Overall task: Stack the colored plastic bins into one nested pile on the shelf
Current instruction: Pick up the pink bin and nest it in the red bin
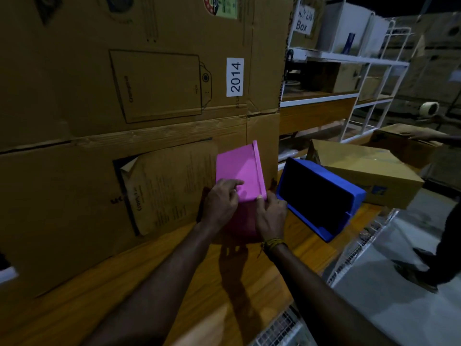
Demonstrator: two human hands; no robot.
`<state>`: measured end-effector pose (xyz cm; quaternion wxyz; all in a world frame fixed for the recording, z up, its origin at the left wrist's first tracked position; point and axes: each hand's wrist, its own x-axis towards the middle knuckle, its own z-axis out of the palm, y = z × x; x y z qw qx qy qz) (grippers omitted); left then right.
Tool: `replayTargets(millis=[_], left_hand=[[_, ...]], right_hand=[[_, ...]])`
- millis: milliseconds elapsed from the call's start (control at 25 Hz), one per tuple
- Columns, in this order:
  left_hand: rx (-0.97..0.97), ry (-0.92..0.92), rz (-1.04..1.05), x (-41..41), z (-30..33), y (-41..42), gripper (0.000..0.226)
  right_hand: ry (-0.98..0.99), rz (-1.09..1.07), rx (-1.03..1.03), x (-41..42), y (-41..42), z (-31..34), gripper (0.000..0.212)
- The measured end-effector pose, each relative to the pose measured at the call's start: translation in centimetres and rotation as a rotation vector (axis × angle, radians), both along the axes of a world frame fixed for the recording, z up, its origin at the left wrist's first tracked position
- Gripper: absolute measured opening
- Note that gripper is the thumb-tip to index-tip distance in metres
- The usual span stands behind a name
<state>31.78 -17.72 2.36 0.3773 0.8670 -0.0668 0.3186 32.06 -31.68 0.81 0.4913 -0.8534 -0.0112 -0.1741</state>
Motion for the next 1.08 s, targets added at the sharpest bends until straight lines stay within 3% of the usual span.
replayTargets(millis=[240,560,760,960,1080], left_hand=[[0.042,0.052,0.140,-10.0,-1.2,-0.4,0.031],[-0.011,0.154,0.326,-21.9,-2.1,2.2,0.067],[-0.114,0.242,0.251,-26.8,-2.4,5.1,0.058],[-0.173,0.135,0.335,-31.5,-2.9,8.1,0.049],[-0.265,-0.026,0.388,-34.5,-2.0,10.3,0.045]], right_hand=[[-0.053,0.099,0.128,-10.5,-2.1,-0.2,0.036],[-0.138,0.236,0.075,-20.0,-3.4,-2.3,0.036],[-0.150,0.332,0.112,-23.4,-2.2,-2.9,0.041],[-0.162,0.270,0.212,-25.7,0.9,-2.8,0.028],[-0.133,0.220,0.354,-27.1,4.1,-2.3,0.036]])
